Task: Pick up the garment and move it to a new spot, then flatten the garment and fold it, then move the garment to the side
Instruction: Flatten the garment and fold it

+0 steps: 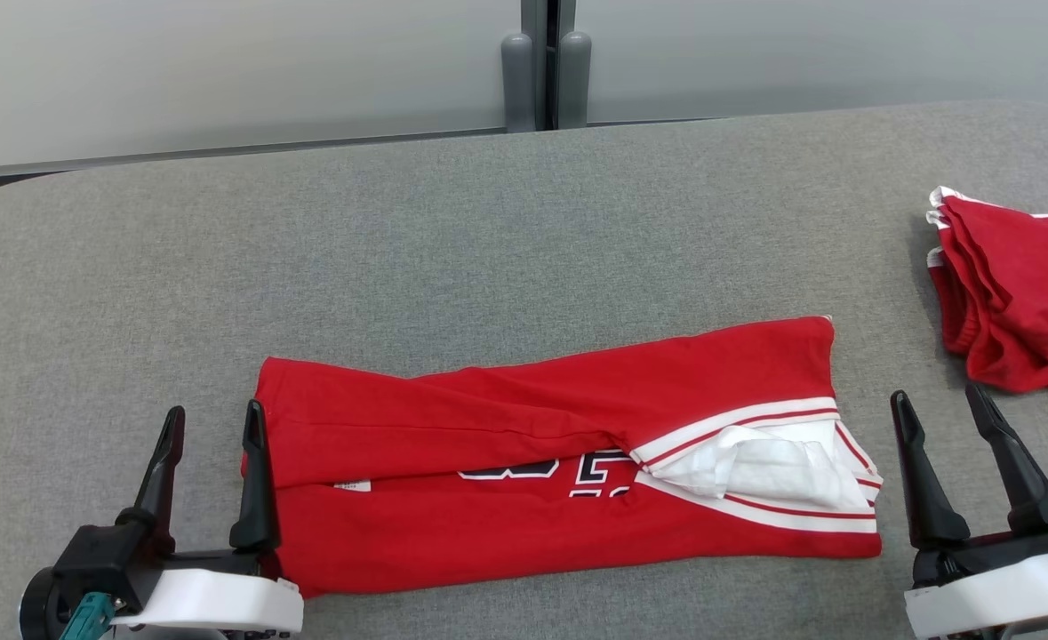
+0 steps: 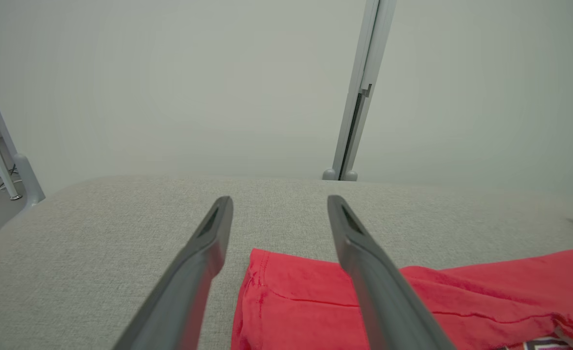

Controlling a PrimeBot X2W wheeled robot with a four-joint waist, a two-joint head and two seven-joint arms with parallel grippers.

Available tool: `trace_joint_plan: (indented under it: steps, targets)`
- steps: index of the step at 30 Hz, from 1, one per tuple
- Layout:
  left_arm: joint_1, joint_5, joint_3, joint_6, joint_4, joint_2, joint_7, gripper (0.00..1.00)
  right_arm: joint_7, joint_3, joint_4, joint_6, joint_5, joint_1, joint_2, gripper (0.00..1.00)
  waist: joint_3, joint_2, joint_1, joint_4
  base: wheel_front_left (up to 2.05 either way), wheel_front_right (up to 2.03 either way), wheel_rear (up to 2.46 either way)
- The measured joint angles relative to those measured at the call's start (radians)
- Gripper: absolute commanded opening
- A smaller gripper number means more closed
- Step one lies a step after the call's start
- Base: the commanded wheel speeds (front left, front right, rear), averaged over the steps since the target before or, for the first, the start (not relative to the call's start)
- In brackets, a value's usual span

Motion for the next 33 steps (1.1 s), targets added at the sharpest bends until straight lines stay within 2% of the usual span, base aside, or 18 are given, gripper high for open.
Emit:
trace_joint_plan:
  steps: [9, 18, 26, 28, 29, 30, 31, 32, 33]
  targets:
    - [-0.047, 0.006, -0.016, 0.000, 0.000, 0.000, 0.003, 1.00, 0.013, 0.004, 0.067, 0.000, 0.001, -0.024, -0.030, 1.00, 0.033, 0.0000, 0.0000, 0.023, 0.00, 0.00, 0.00]
    - [-0.129, 0.015, -0.052, -0.026, 0.023, -0.043, -0.004, 1.00, 0.010, 0.051, 0.342, 0.000, 0.016, -0.120, -0.089, 1.00, 0.126, 0.0000, 0.0000, 0.068, 0.00, 0.00, 0.00]
    - [-0.159, 0.023, -0.044, -0.040, 0.052, -0.057, -0.009, 1.00, -0.021, 0.138, 0.508, 0.000, 0.092, -0.227, -0.083, 1.00, 0.161, 0.0000, 0.0000, 0.089, 0.00, 0.00, 0.00]
    - [-0.159, 0.024, -0.041, -0.044, 0.056, -0.058, -0.009, 1.00, -0.022, 0.156, 0.532, 0.000, 0.120, -0.242, -0.086, 0.96, 0.162, 0.0000, 0.0000, 0.089, 0.00, 0.00, 0.00]
    - [-0.160, 0.025, -0.040, -0.044, 0.057, -0.059, -0.009, 1.00, -0.020, 0.166, 0.539, -0.002, 0.135, -0.248, -0.089, 0.48, 0.161, 0.0000, 0.0000, 0.088, 0.00, 0.00, 0.00]
    - [-0.160, 0.026, -0.038, -0.045, 0.058, -0.059, -0.010, 1.00, -0.020, 0.175, 0.545, -0.002, 0.151, -0.253, -0.091, 0.30, 0.159, 0.0000, 0.0000, 0.087, 0.00, 0.00, 0.00]
    - [-0.160, 0.028, -0.035, -0.049, 0.059, -0.060, -0.010, 1.00, -0.020, 0.184, 0.550, -0.003, 0.169, -0.256, -0.093, 0.20, 0.158, 0.0000, 0.0000, 0.087, 0.00, 0.00, 0.00]
    - [-0.160, 0.030, -0.034, -0.049, 0.059, -0.060, -0.010, 1.00, -0.020, 0.194, 0.552, -0.003, 0.178, -0.258, -0.097, 0.00, 0.156, 0.0000, 0.0000, 0.085, 0.00, 0.00, 0.00]
    - [-0.160, 0.032, -0.031, -0.051, 0.061, -0.059, -0.011, 1.00, -0.022, 0.198, 0.554, -0.002, 0.188, -0.259, -0.098, 0.00, 0.154, 0.0000, 0.0000, 0.084, 0.00, 0.00, 0.00]
